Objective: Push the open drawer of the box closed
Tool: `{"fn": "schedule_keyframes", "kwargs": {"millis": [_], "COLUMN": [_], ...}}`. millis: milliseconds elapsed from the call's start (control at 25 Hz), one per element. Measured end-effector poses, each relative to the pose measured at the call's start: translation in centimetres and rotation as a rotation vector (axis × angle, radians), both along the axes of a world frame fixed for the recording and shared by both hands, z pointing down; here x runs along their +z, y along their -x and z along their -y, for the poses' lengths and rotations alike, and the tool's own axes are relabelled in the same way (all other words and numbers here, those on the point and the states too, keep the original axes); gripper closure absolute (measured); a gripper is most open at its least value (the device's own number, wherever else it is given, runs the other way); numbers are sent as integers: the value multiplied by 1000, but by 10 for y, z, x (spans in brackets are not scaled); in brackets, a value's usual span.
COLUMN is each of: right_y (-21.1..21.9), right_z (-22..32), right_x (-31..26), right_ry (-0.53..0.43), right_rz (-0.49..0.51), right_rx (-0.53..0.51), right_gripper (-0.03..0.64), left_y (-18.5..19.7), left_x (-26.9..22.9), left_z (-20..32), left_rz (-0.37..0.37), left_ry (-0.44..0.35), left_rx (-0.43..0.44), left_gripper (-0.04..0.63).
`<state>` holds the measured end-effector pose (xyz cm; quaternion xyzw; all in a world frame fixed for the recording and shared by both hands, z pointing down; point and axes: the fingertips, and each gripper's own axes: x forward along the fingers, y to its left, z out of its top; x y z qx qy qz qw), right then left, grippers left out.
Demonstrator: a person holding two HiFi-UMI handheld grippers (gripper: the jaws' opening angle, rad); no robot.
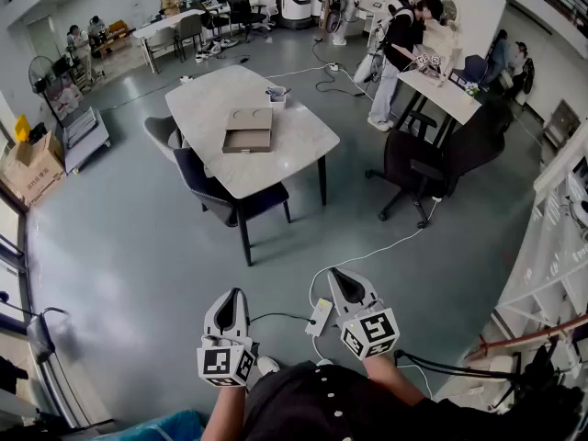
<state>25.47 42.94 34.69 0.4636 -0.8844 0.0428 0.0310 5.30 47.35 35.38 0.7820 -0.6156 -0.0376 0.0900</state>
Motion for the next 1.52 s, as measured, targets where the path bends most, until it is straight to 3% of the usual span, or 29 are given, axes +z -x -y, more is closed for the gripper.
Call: {"fn": "schedule_keyframes", "kwargs": {"millis": [720,1120,1520], "right_y": [24,64,81], "right_z": [-6,-15,-19], "right_x": [2,19,11], "right_ry": [-4,19,15], "right_rz": [21,28,2], "right_rx": [10,50,61], "right_gripper": [620,620,620], "left_y": [19,57,70], "left_x": [-4,4,0], "left_z": [-8,-24,-32], "left_rz": [-4,26,-17], "left_ry": [-13,-21,-50], "left_rx": [15,67,75], "left_gripper": [571,571,571]}}
